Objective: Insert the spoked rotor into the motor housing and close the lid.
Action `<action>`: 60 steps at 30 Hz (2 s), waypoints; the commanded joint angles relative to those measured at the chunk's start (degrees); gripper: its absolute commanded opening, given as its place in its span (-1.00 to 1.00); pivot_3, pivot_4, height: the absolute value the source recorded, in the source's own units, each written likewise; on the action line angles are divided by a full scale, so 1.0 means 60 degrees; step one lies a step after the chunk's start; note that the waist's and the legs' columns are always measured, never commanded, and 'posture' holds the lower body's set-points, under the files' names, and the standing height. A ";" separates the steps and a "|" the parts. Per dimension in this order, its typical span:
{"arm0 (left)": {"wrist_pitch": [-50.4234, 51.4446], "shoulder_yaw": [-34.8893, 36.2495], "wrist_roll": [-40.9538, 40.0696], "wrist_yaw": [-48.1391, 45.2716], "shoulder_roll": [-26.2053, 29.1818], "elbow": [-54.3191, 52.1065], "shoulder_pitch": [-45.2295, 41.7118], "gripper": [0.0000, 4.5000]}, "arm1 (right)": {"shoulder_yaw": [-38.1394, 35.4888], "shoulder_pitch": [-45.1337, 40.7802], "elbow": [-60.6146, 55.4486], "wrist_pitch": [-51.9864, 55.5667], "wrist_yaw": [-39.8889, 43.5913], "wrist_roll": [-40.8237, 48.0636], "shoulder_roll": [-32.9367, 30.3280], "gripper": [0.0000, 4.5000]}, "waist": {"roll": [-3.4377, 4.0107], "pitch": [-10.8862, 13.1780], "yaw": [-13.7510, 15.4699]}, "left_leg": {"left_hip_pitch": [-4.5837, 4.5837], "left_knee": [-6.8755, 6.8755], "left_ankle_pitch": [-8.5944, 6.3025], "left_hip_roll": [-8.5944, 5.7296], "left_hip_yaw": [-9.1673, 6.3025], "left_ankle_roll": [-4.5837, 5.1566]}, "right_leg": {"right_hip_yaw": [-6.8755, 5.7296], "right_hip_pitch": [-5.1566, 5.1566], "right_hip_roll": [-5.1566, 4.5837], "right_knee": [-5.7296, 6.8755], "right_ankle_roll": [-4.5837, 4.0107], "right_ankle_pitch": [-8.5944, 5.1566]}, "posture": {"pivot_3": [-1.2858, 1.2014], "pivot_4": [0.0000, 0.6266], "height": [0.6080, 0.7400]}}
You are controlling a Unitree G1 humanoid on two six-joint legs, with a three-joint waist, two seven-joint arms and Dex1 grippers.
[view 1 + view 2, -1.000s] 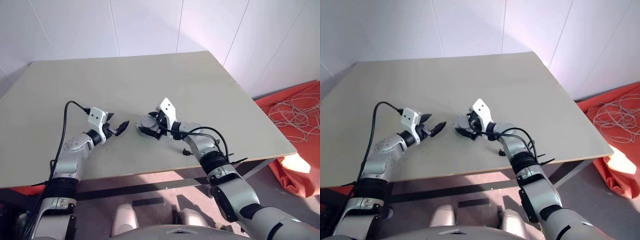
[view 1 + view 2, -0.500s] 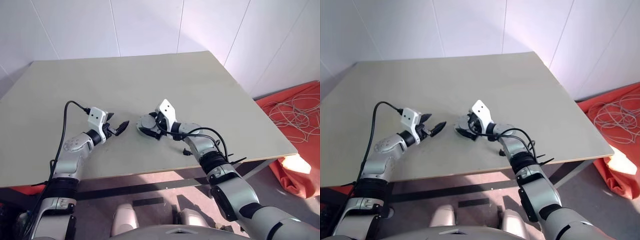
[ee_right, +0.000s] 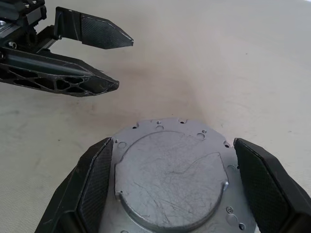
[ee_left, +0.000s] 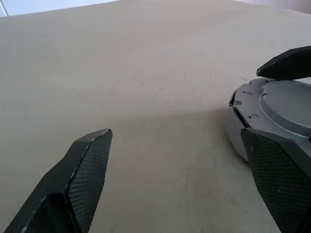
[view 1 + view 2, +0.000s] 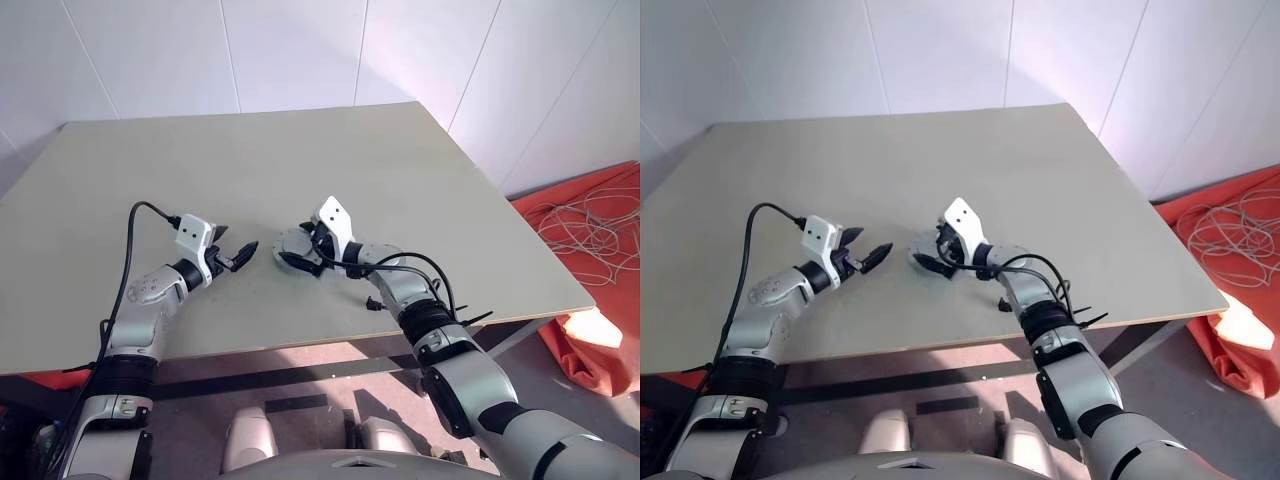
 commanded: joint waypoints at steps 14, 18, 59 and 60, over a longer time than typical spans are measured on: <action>-0.0132 0.0107 -0.0014 0.0037 0.0059 -0.0214 -0.0139 1.00 | 0.0005 -0.0117 -0.0041 -0.0195 0.0097 -0.0131 -0.0137 0.38 | 0.0002 0.0001 0.0012 | -0.0004 -0.0001 -0.0001 -0.0001 0.0000 0.0002 | 0.0000 -0.0002 -0.0003 -0.0002 0.0000 0.0000 | 0.03 -1.00 1.00; -0.0140 0.0110 -0.0011 0.0054 0.0054 -0.0215 -0.0130 1.00 | -0.0100 -0.0168 0.0056 -0.0196 0.0111 -0.0027 -0.0082 0.38 | 0.0002 0.0001 0.0011 | -0.0004 -0.0001 -0.0002 -0.0002 0.0000 0.0003 | 0.0000 -0.0003 -0.0002 -0.0003 0.0000 0.0000 | 0.03 -1.00 1.00; 0.0730 0.0249 -0.0873 0.0207 -0.0607 -0.0667 -0.0372 1.00 | 0.0602 -0.0300 0.1662 -0.0623 -0.0055 -0.0802 -0.0521 0.38 | 0.0005 -0.0002 0.0021 | 0.0021 -0.0010 -0.0002 -0.0059 0.0001 0.0002 | 0.0000 0.0032 -0.0065 -0.0003 0.0004 -0.0003 | 0.03 -1.00 1.00; 0.0981 0.0285 -0.1084 0.0252 -0.0785 -0.0774 -0.0450 1.00 | 0.0608 -0.0311 0.1669 -0.0624 -0.0069 -0.0803 -0.0510 0.38 | 0.0004 -0.0003 0.0020 | 0.0021 -0.0010 -0.0002 -0.0068 0.0001 0.0004 | 0.0001 0.0034 -0.0072 -0.0003 0.0005 -0.0003 | 0.03 -1.00 1.00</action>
